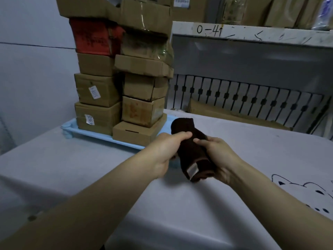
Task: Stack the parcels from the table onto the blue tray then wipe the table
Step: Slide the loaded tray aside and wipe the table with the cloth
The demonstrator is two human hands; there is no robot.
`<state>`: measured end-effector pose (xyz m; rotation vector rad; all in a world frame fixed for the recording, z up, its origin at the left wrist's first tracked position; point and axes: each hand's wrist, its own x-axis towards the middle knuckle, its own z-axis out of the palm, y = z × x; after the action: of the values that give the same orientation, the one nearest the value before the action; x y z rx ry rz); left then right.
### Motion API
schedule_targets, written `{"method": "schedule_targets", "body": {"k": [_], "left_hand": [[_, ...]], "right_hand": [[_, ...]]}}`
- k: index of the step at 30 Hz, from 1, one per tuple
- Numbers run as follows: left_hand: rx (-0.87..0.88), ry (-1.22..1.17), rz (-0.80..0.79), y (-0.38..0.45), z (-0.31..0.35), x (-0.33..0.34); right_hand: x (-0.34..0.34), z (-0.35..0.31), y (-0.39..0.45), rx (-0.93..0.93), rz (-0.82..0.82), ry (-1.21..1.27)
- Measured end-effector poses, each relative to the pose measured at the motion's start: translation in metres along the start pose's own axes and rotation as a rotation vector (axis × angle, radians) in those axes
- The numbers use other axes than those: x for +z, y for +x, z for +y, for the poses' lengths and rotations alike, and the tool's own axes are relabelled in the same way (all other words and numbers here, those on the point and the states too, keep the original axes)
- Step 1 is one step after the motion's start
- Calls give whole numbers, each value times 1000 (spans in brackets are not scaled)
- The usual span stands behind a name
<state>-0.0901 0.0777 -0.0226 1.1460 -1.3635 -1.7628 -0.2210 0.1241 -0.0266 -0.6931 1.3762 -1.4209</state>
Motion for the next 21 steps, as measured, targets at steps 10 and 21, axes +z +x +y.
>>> {"method": "schedule_targets", "body": {"k": [10,21], "left_hand": [[608,912,218,24,-28,-49],[586,1481,141,47,-42,-30]], "right_hand": [[39,-3,110,-100,191,-471],[19,28,129,-213,146,-916]]}}
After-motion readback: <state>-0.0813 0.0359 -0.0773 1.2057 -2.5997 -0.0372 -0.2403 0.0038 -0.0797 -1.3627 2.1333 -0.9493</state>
